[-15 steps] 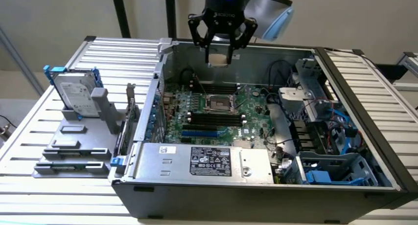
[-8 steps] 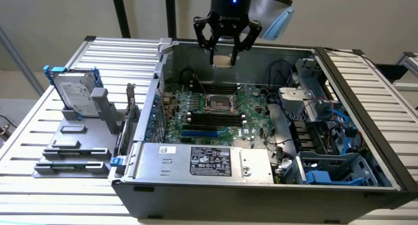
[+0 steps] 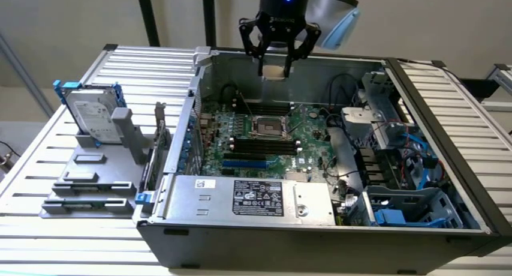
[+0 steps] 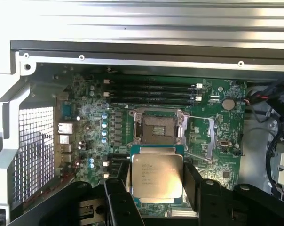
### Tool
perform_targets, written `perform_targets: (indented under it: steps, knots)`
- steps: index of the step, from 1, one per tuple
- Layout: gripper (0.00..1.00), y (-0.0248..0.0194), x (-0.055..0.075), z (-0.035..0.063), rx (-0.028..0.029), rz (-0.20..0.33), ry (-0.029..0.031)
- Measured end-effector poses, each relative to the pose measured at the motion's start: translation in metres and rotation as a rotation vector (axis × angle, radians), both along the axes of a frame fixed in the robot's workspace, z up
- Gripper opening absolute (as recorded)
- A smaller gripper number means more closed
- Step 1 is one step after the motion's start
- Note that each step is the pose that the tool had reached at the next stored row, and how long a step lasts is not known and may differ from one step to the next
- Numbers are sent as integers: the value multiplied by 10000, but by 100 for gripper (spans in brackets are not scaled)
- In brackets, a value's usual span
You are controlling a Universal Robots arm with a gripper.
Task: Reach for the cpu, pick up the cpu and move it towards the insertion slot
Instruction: 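Pick up the cpu and move it towards the insertion slot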
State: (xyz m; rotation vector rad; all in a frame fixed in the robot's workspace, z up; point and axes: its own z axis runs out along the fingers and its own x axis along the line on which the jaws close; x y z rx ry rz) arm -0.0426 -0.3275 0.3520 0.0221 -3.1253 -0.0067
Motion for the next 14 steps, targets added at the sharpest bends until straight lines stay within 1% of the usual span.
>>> perform_targets:
  steps: [3, 6, 9, 14]
  knots:
    - [55, 33, 25, 0, 1, -35, -1]
    - [55, 49, 47, -1, 1, -158, -1]
    - [55, 50, 54, -2, 0, -363, -1]
    - [55, 51, 54, -2, 0, -366, 0]
